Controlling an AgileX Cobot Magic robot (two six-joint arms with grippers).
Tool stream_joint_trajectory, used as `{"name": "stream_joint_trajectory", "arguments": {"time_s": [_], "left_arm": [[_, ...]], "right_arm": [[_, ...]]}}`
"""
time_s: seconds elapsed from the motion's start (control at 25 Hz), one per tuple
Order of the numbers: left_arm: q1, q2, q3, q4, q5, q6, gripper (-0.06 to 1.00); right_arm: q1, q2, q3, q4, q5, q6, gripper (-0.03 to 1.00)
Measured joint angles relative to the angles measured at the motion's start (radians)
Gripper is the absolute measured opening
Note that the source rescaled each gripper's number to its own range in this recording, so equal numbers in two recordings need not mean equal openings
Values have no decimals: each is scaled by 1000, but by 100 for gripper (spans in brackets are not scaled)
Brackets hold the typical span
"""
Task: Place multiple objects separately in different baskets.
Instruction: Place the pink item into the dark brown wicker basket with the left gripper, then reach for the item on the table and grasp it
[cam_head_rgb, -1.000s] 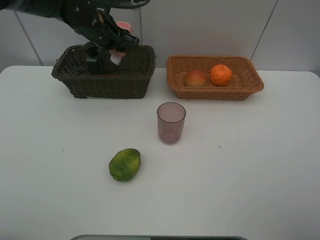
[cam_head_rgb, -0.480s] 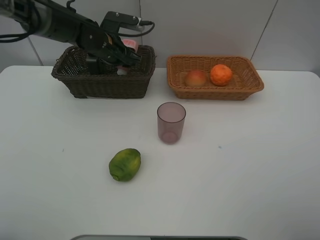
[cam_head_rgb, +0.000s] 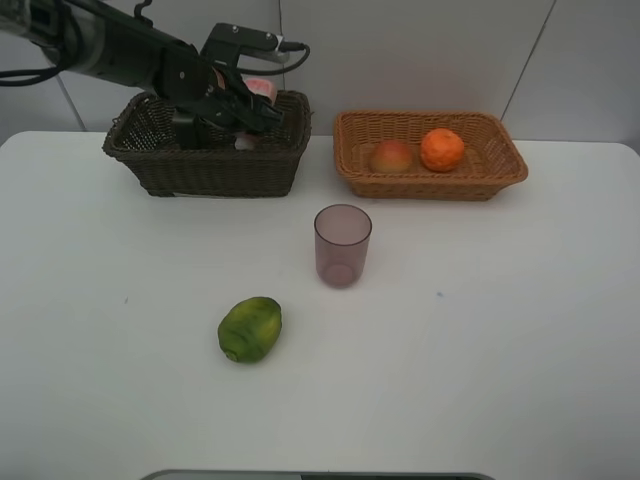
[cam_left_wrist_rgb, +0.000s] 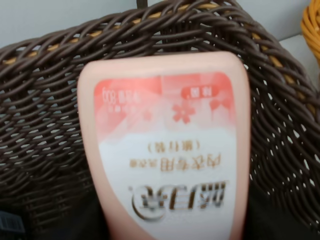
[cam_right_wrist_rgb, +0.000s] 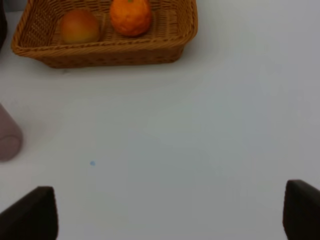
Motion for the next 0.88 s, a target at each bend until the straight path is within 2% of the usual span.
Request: {"name": "stream_joint_trajectory", "arguments": {"time_s": [0.08, 0.2, 0.52, 0.88], "left_arm": [[0, -1, 0, 0, -2, 6, 78], [0, -7, 0, 0, 3, 10, 85], [-1, -84, 0, 4, 92, 25, 86], [-54, -204, 0, 4, 289, 24, 86]], "right_arm": [[0, 0, 0, 0, 0, 0, 100], [0, 0, 0, 0, 0, 0, 100], [0, 0, 0, 0, 0, 0, 100], [0, 0, 0, 0, 0, 0, 100]]}}
